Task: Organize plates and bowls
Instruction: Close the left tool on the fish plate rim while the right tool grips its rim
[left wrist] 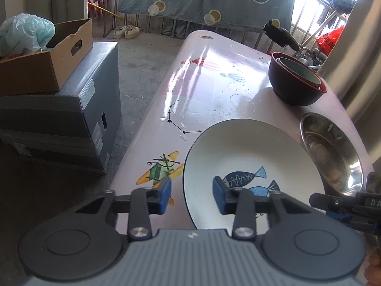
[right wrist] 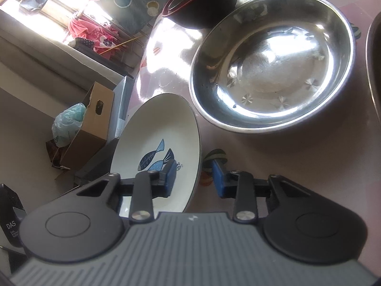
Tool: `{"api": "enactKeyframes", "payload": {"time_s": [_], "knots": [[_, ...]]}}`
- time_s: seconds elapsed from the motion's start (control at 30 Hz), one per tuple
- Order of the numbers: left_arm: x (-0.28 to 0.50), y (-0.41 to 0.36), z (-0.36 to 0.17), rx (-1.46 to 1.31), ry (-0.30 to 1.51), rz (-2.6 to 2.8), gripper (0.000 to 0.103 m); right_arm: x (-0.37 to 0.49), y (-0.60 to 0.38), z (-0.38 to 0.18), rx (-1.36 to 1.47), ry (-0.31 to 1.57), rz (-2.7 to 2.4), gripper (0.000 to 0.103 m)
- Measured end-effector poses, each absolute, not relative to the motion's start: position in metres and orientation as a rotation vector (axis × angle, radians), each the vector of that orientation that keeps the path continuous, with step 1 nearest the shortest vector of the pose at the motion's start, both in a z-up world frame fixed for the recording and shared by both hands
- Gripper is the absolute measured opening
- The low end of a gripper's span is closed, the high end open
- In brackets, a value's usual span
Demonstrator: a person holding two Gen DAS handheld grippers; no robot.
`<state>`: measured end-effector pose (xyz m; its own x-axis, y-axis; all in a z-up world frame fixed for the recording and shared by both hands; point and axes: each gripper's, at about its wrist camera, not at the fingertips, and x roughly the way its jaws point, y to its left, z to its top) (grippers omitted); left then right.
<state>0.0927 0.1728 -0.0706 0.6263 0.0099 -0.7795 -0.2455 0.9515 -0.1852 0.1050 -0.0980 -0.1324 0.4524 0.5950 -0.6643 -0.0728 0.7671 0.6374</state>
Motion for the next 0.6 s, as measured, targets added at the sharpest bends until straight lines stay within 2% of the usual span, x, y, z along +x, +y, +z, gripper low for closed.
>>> {"api": "enactKeyframes", "payload": {"time_s": [0.07, 0.13, 0.6], "knots": [[0.094, 0.173, -0.073, -0.286, 0.886, 0.143, 0.027, 0.108, -0.096, -0.135, 0.581, 1.024, 0.442, 0.019], [0.095, 0.174, -0.074, -0.300, 0.896, 0.134, 0.024, 0.110, -0.094, -0.136, 0.576, 1.023, 0.441, 0.015], [0.075, 0.174, -0.070, -0.343, 0.908, 0.113, 0.024, 0.105, -0.094, -0.134, 0.527, 1.035, 0.460, 0.014]]}}
